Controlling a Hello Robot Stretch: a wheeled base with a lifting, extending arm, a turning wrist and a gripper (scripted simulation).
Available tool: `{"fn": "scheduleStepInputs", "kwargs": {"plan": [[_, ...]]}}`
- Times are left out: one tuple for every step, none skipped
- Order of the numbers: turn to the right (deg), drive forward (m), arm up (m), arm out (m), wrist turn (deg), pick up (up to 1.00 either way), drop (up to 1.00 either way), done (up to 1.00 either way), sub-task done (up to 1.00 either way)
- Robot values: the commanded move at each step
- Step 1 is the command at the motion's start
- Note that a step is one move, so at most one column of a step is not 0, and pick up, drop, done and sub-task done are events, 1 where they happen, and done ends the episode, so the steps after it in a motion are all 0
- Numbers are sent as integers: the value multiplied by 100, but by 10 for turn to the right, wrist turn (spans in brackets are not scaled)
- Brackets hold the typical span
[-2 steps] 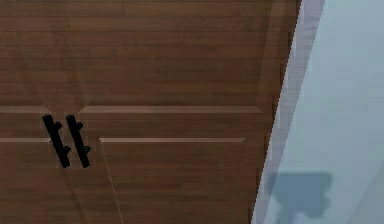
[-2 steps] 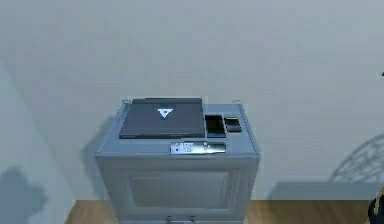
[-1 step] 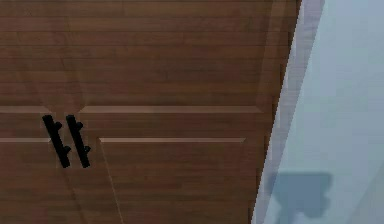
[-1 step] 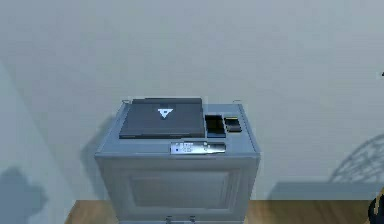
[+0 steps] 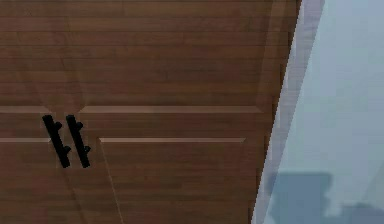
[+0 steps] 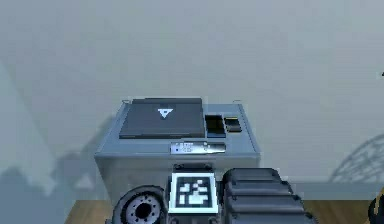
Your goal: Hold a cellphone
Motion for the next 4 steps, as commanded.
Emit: {"fn": "scheduleStepInputs", "kwargs": {"plan": [[0, 0, 0, 38, 0, 0, 0, 0, 0], [0, 0, 0, 0, 450, 0, 0, 0, 0], [0, 0, 0, 0, 450, 0, 0, 0, 0], [0, 0, 0, 0, 450, 0, 0, 0, 0]]}}
